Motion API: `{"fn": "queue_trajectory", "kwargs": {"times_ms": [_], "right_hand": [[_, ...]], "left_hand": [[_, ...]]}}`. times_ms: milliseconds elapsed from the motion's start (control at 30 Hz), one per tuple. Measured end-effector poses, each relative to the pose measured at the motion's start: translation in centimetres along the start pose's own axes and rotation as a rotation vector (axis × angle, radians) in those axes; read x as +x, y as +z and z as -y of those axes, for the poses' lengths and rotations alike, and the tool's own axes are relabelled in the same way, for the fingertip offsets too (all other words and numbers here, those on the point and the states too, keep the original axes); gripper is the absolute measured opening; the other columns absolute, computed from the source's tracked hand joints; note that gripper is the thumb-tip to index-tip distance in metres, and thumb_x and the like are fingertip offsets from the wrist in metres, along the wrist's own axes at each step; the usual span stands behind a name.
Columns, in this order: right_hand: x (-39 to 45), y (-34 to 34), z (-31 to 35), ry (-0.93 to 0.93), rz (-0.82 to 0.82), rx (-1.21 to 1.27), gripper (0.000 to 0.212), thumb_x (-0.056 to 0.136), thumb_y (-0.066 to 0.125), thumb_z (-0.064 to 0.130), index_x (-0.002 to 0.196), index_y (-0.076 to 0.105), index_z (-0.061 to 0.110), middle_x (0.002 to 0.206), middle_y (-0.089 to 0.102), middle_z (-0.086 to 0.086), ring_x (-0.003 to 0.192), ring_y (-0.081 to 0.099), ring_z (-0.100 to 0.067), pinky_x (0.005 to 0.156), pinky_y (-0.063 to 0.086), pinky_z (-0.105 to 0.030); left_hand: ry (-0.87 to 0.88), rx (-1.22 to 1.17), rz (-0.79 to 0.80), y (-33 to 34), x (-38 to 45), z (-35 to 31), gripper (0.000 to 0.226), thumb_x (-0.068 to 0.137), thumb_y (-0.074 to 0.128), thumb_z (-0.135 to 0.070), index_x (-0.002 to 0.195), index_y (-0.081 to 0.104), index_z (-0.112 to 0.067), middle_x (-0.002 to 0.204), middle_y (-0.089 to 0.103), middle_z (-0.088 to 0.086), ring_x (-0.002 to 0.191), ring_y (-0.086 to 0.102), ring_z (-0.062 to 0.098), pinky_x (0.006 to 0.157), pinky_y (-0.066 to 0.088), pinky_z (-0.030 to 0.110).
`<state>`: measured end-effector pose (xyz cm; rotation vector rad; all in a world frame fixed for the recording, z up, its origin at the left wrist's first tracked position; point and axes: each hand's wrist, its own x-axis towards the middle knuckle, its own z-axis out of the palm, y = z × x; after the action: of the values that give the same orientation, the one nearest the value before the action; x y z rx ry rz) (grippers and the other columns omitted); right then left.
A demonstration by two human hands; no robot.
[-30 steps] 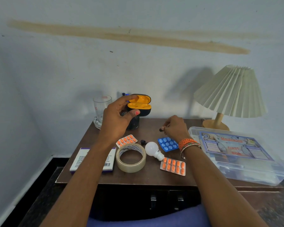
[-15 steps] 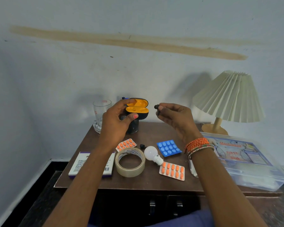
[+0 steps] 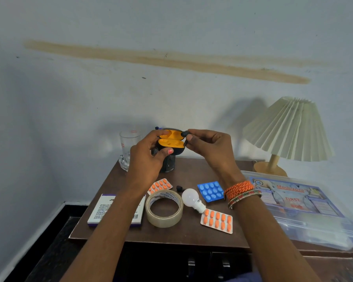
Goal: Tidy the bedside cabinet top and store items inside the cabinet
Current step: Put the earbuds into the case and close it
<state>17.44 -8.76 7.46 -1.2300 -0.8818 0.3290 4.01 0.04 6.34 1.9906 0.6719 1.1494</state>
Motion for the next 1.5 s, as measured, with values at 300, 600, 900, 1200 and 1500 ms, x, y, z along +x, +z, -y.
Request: {"fn": "queue_trajectory", "kwargs": {"times_ms": [300,600,900,1200,1500], "right_hand": [[-0.3,0.9,0.2,-0.087,-0.075,-0.137,0.021,0.081,0.073,0.010,0.101,0.073,0.004,0.092,0.074,-0.011,0.083,0.072,-0.020,0.081,0.058,-0.032],[-1.2,2.3,0.6,-0.189,-0.047,-0.219,0.021,0.080,0.074,0.010,0.101,0.073,0.007,0.091,0.073,-0.001,0.082,0.070,-0.006,0.074,0.054,-0.013],[-1.5,3.0,0.6,-0.225,-0.006,-0.340,0.020,0.081,0.071,0.007,0.101,0.074,0.009,0.091,0.074,-0.003,0.079,0.068,-0.007,0.075,0.057,-0.022],[-1.8,3.0,0.2,-0.387,0.051,-0.733,0.020,0.086,0.061,0.019,0.099,0.076,0.018,0.089,0.072,-0.002,0.086,0.056,-0.016,0.070,0.045,-0.029],[-1.1,1.7,-0.2,-0.329,-0.171,-0.531,0.028,0.081,0.050,0.012,0.094,0.074,0.016,0.083,0.067,0.009,0.077,0.060,0.000,0.068,0.041,-0.002]], "left_hand": [[0.027,0.014,-0.005,-0.1,-0.1,0.0,0.044,0.082,0.068,-0.014,0.123,0.054,-0.021,0.126,0.061,0.004,0.117,0.058,0.021,0.094,0.042,0.022],[0.066,-0.036,0.007,-0.2,-0.1,0.1,0.041,0.080,0.070,-0.010,0.113,0.050,-0.019,0.104,0.068,0.002,0.098,0.064,0.013,0.075,0.046,0.003],[0.112,-0.034,0.050,-0.2,-0.3,0.0,0.040,0.081,0.068,-0.003,0.113,0.047,-0.012,0.085,0.060,-0.019,0.075,0.060,-0.018,0.065,0.042,-0.003],[0.072,0.033,0.011,-0.1,-0.3,0.1,0.039,0.083,0.064,-0.005,0.105,0.036,-0.020,0.095,0.058,-0.005,0.083,0.056,0.006,0.060,0.039,-0.006],[0.030,0.046,-0.036,-0.2,-0.1,0.1,0.045,0.080,0.070,-0.010,0.114,0.040,-0.013,0.108,0.067,0.003,0.097,0.062,0.012,0.067,0.038,-0.005]]}}
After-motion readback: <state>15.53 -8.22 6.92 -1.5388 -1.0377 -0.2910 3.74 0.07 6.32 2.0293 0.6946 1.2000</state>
